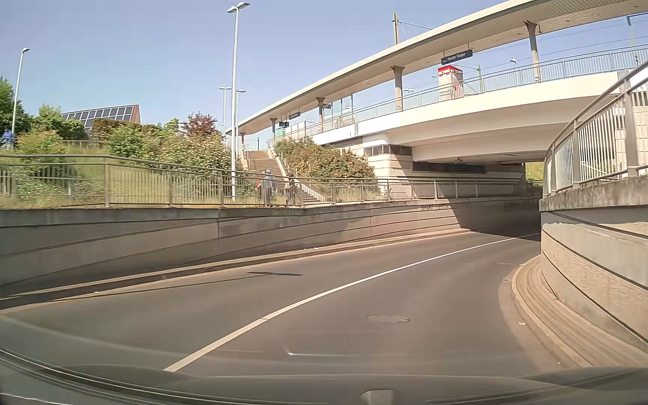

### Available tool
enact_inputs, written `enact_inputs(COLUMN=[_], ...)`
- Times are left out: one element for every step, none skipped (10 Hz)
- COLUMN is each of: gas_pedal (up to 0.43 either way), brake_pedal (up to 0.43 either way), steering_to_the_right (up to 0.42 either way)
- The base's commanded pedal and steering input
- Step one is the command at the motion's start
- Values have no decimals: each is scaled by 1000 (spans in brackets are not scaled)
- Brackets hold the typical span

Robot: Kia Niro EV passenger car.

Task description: Follow the waypoints while adhering to traffic rules and regulations

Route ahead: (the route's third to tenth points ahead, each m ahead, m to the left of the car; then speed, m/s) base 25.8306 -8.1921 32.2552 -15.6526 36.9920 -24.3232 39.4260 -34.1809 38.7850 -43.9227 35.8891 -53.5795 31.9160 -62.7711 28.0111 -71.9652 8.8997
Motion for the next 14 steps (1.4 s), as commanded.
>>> enact_inputs(gas_pedal=[0,0,0,0,0,0,0,0,0,0,0,0,0,0], brake_pedal=[30,30,30,30,30,30,30,30,30,30,30,30,30,30], steering_to_the_right=[133,133,133,134,134,134,134,130,128,128,128,127,124,123])
